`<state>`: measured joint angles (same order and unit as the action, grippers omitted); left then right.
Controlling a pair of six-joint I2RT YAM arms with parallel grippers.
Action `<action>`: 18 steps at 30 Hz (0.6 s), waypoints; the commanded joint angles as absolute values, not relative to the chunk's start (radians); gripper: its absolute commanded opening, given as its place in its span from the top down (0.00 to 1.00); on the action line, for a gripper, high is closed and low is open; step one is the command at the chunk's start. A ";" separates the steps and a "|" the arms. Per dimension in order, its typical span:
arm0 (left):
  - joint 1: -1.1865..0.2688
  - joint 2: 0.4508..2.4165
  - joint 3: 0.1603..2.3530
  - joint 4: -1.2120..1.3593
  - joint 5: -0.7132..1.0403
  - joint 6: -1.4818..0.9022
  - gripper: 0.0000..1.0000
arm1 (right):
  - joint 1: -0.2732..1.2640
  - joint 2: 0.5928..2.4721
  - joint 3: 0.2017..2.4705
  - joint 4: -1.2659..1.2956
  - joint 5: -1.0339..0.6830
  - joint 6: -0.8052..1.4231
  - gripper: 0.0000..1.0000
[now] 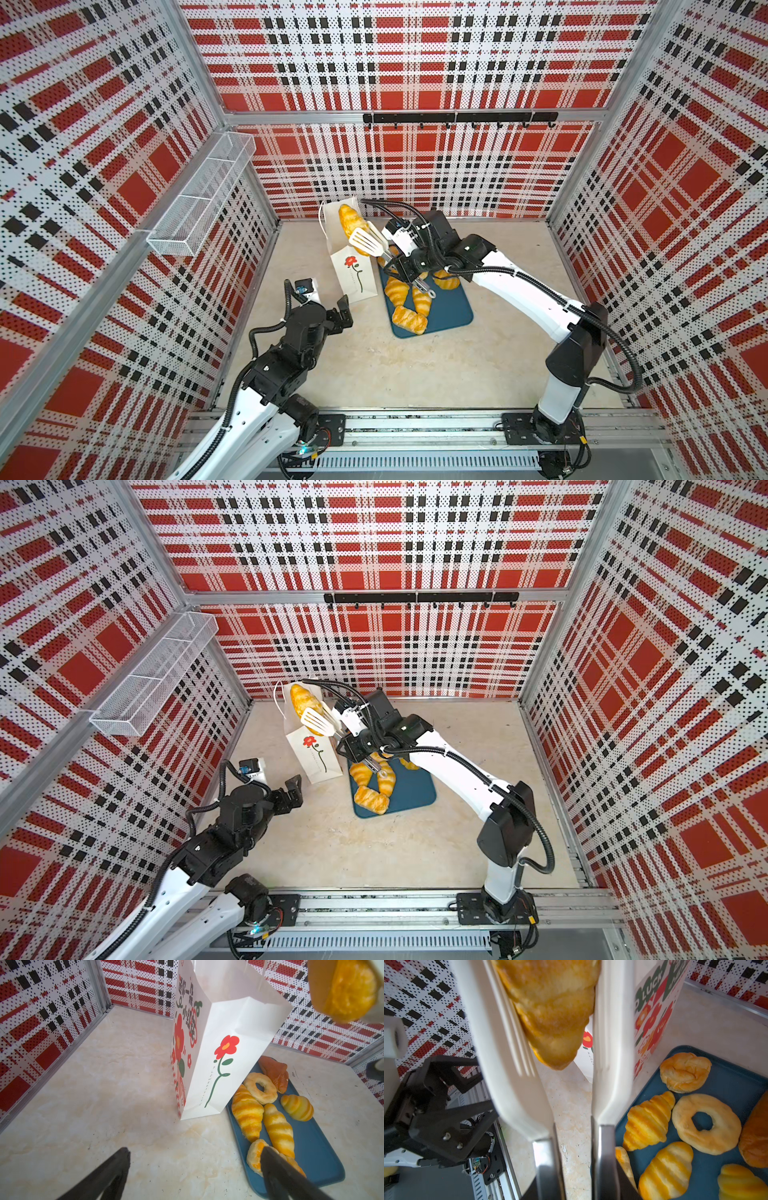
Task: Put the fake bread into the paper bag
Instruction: 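Carry the croissant with the right gripper over the white paper bag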
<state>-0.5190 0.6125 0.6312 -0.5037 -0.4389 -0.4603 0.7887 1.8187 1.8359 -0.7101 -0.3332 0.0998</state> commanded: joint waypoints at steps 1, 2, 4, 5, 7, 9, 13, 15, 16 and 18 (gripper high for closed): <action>-0.506 0.624 0.637 -0.511 -0.427 -0.499 0.01 | 0.808 1.848 1.915 -0.610 -0.353 0.105 0.65; -0.504 0.628 0.635 -0.511 -0.425 -0.501 0.01 | 0.808 1.860 1.930 -0.606 -0.350 0.110 0.65; -0.501 0.637 0.637 -0.511 -0.420 -0.504 0.01 | 0.808 1.886 1.966 -0.610 -0.338 0.115 0.65; -0.502 0.638 0.637 -0.511 -0.417 -0.504 0.01 | 0.808 1.898 1.982 -0.613 -0.329 0.117 0.65; -0.498 0.640 0.637 -0.508 -0.410 -0.504 0.01 | 0.807 1.919 2.009 -0.618 -0.313 0.118 0.65; -0.498 0.640 0.634 -0.506 -0.402 -0.505 0.01 | 0.808 1.937 2.033 -0.622 -0.306 0.116 0.65; -0.494 0.640 0.633 -0.513 -0.396 -0.504 0.01 | 0.808 1.982 2.085 -0.658 -0.273 0.103 0.65; -0.492 0.637 0.634 -0.518 -0.396 -0.504 0.01 | 0.808 2.001 2.110 -0.680 -0.255 0.097 0.64; -0.491 0.635 0.634 -0.520 -0.396 -0.504 0.01 | 0.808 2.006 2.120 -0.685 -0.247 0.095 0.64; -0.490 0.630 0.634 -0.523 -0.394 -0.505 0.01 | 0.808 2.020 2.132 -0.693 -0.224 0.090 0.64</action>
